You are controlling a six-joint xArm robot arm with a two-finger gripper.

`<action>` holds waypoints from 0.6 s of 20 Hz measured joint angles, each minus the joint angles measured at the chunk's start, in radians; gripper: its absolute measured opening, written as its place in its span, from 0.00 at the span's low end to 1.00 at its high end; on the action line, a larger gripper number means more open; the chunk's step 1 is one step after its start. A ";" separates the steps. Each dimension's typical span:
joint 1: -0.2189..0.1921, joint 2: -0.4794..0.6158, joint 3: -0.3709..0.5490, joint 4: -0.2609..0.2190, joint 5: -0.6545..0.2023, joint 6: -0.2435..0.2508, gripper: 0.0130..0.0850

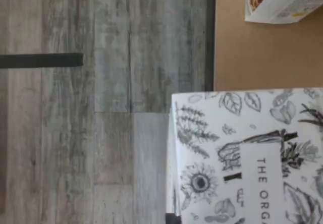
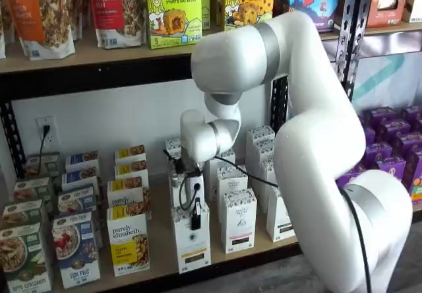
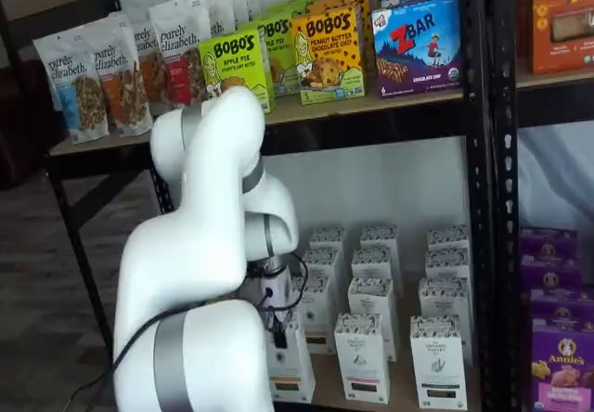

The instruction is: Pick up the white box with a yellow strip in the middle, on the bottom shelf, the fourth box from the left

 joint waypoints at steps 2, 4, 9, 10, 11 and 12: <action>0.003 -0.023 0.026 0.006 0.000 -0.002 0.50; 0.007 -0.043 0.050 0.001 -0.001 0.006 0.50; 0.019 -0.086 0.110 -0.017 -0.011 0.034 0.50; 0.022 -0.096 0.123 -0.017 -0.014 0.036 0.50; 0.025 -0.103 0.133 -0.014 -0.015 0.037 0.50; 0.028 -0.114 0.148 -0.014 -0.019 0.040 0.50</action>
